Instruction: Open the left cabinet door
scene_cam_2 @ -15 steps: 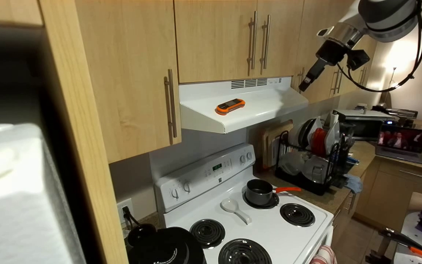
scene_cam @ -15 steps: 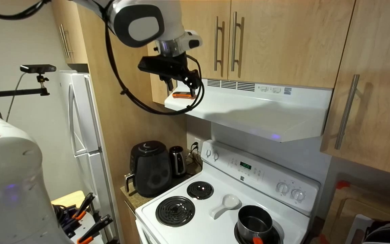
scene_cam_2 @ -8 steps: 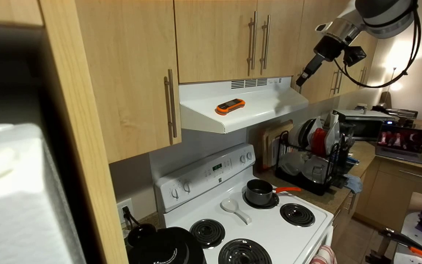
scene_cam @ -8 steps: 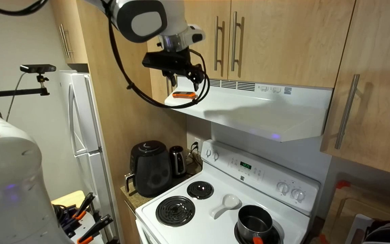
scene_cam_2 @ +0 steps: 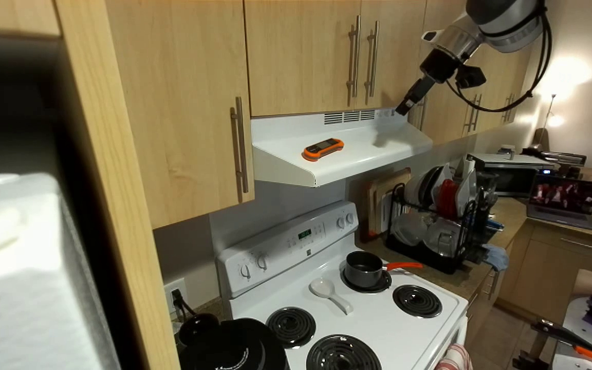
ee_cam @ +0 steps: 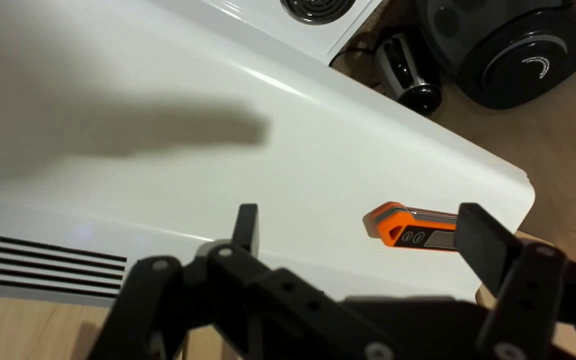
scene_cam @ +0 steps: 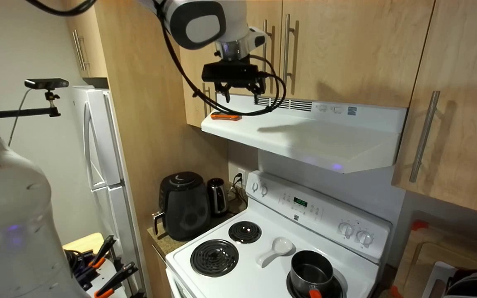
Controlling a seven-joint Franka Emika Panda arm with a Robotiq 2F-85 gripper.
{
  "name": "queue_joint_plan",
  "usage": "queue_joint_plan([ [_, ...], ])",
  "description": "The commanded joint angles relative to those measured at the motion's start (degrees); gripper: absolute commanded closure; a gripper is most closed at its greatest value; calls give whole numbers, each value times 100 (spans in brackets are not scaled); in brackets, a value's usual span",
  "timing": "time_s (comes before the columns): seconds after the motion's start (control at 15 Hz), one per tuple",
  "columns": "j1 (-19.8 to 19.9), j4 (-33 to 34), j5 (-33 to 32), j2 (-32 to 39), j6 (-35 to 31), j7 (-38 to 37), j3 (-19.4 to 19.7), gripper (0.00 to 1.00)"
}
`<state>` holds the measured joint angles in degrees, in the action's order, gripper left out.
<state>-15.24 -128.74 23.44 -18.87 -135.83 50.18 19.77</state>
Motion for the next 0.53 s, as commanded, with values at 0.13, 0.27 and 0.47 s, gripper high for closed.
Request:
queue_joint_plan([
  [0.13,190,664,942,827,-495,1370,-259,0],
  [0.27,226,757,1426,978,-746,1747,-395,0],
  [0.47,327,785,2276,1066,-976,2261,-671,0],
])
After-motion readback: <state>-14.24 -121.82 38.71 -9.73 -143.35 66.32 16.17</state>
